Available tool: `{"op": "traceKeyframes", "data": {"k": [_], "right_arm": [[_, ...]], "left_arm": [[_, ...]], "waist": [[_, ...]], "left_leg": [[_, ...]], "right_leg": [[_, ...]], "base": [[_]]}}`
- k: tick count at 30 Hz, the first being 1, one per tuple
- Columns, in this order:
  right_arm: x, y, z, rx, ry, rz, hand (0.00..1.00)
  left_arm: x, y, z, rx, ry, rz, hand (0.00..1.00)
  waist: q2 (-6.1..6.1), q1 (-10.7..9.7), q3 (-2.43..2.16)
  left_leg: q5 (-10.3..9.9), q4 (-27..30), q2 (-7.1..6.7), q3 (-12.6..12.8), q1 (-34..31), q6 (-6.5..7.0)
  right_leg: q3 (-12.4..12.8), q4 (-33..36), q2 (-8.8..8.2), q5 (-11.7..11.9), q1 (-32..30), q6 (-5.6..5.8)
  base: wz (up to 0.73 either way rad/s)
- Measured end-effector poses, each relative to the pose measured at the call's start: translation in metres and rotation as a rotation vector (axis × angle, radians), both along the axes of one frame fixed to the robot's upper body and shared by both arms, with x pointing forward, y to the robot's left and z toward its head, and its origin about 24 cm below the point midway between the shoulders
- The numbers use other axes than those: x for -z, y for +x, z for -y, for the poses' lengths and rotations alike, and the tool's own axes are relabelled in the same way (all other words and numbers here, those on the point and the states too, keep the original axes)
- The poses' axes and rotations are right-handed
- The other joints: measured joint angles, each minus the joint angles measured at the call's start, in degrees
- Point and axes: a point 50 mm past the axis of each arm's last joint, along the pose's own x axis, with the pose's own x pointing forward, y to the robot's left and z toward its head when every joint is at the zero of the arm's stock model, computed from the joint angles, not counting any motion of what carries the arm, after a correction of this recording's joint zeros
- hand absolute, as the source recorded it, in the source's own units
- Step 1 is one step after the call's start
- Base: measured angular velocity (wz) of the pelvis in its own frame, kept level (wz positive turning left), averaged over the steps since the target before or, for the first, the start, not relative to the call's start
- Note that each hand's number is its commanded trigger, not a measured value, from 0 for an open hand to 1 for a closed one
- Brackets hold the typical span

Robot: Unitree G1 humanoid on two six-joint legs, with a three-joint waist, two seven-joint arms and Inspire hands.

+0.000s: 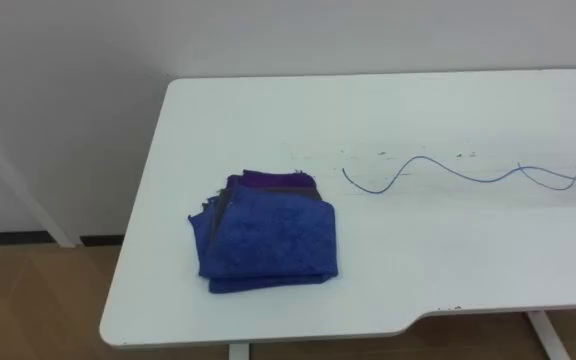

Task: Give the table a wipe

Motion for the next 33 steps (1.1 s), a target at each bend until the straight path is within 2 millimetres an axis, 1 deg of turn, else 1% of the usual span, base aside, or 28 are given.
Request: {"op": "traceKeyframes", "data": {"k": [5,8,14,17,20,21,23,24,25,26,27,28,29,31,32,33], "right_arm": [[0.0,0.001,-0.002,0.017,0.011,0.005,0.0],[0.001,0.002,-0.002,0.071,0.023,0.019,0.0],[0.001,0.001,-0.003,0.13,0.036,0.031,0.0],[0.001,-0.001,-0.003,0.192,0.025,0.047,0.0],[0.001,-0.011,0.0,0.277,-0.007,0.027,0.0],[0.0,-0.015,0.002,0.34,-0.021,0.027,0.0],[-0.001,-0.024,0.006,0.461,-0.038,0.026,0.0],[-0.002,-0.031,0.008,0.546,-0.055,0.027,0.0],[-0.003,-0.035,0.012,0.635,-0.075,0.036,0.0],[-0.003,-0.035,0.014,0.689,-0.082,0.05,0.0],[-0.006,-0.04,0.021,0.808,-0.101,0.071,0.0],[-0.008,-0.045,0.028,0.905,-0.136,0.089,0.0],[-0.01,-0.045,0.033,0.942,-0.156,0.102,0.0],[-0.019,-0.04,0.056,1.038,-0.239,0.174,0.0],[-0.021,-0.036,0.062,1.044,-0.26,0.199,0.0],[-0.027,-0.022,0.074,1.051,-0.299,0.26,0.0]], "left_arm": [[0.0,0.0,0.001,0.001,-0.017,-0.003,0.0],[0.0,0.003,0.001,0.002,-0.014,0.007,0.0],[0.0,0.008,0.0,-0.001,-0.012,0.018,0.0],[0.0,0.007,-0.001,-0.004,-0.011,0.017,0.0],[0.0,0.003,-0.003,-0.022,-0.009,0.01,0.0],[-0.001,0.001,-0.003,-0.03,-0.006,0.009,0.0],[-0.002,-0.005,-0.007,-0.071,0.005,0.006,0.0],[-0.003,-0.008,-0.01,-0.099,0.015,0.006,0.0],[-0.004,-0.011,-0.014,-0.125,0.025,0.005,0.0],[-0.005,-0.011,-0.016,-0.139,0.031,0.011,0.0],[-0.006,-0.011,-0.021,-0.173,0.045,0.027,0.0],[-0.008,-0.011,-0.027,-0.193,0.063,0.04,0.0],[-0.009,-0.01,-0.03,-0.197,0.072,0.046,0.0],[-0.013,-0.008,-0.042,-0.215,0.103,0.066,0.0],[-0.014,-0.005,-0.044,-0.222,0.112,0.078,0.0],[-0.015,-0.002,-0.048,-0.221,0.121,0.093,0.0]], "waist": [[-0.05,-0.01,0.01],[-0.07,0.06,0.04],[-0.06,1.35,0.09],[-0.07,1.28,0.1],[-0.23,1.04,0.07],[-0.33,0.72,0.05],[-0.58,-0.23,0.16],[-0.9,-1.16,0.32],[-1.14,-2.11,0.29],[-1.22,-2.28,0.32],[-1.67,-2.45,0.23],[-1.73,-2.93,0.25],[-1.92,-3.24,0.2],[-2.21,-3.4,0.19],[-2.31,-3.35,0.22],[-2.47,-3.2,0.21]], "left_leg": [[0.0,0.1,0.0,-0.15,-0.15,0.0],[0.0,0.19,0.0,-0.04,-0.24,0.0],[0.0,0.12,0.03,0.03,0.1,0.0],[0.0,0.04,0.0,-0.02,0.08,0.0],[0.0,-0.05,-0.01,-0.01,0.14,0.0],[0.0,-0.23,0.0,-0.04,0.31,0.0],[0.0,-0.3,0.0,-0.09,0.46,0.0],[0.0,-0.29,-0.02,-0.08,0.57,0.0],[-0.01,-0.3,-0.03,-0.09,0.55,-0.01],[-0.01,-0.31,-0.02,-0.09,0.54,-0.01],[-0.01,-0.38,0.0,-0.08,0.53,-0.01],[-0.01,-0.59,0.02,-0.03,0.66,-0.01],[-0.01,-0.69,0.01,0.0,0.75,-0.01],[-0.01,-1.06,0.02,0.37,1.16,-0.01],[-0.01,-1.07,0.01,0.6,1.18,-0.01],[0.0,-1.07,0.03,1.27,1.08,-0.01]], "right_leg": [[-0.09,-0.02,-0.03,0.0,0.02,0.0],[-0.23,-0.07,-0.02,0.0,-0.03,0.0],[-0.15,-0.12,0.0,0.01,-0.04,-0.01],[-0.4,-0.15,-0.03,0.01,0.11,-0.01],[-0.45,-0.11,-0.05,0.0,0.14,0.0],[-0.52,-0.15,-0.05,0.0,0.19,0.0],[-0.69,-0.3,-0.06,0.0,0.57,0.0],[-0.89,-0.6,-0.13,-0.02,1.09,0.02],[-1.08,-1.13,-0.34,-0.04,1.24,0.05],[-0.96,-1.12,-0.43,-0.04,1.13,0.05],[-0.93,-1.02,-0.37,-0.04,0.96,0.05],[-0.9,-1.02,-0.1,-0.04,0.98,0.05],[-0.9,-0.97,-0.07,-0.04,1.0,0.05],[-0.5,-0.83,-0.01,0.0,0.92,0.09],[-0.26,-0.72,-0.01,0.01,0.8,0.11],[0.25,-0.08,-0.02,0.01,0.02,0.13]], "base": [[0.01],[0.03],[-0.01],[0.03],[0.0],[0.0],[0.03],[0.09],[0.06],[0.0],[-0.06],[-0.04],[-0.07],[-0.12],[-0.19],[-0.26]]}}
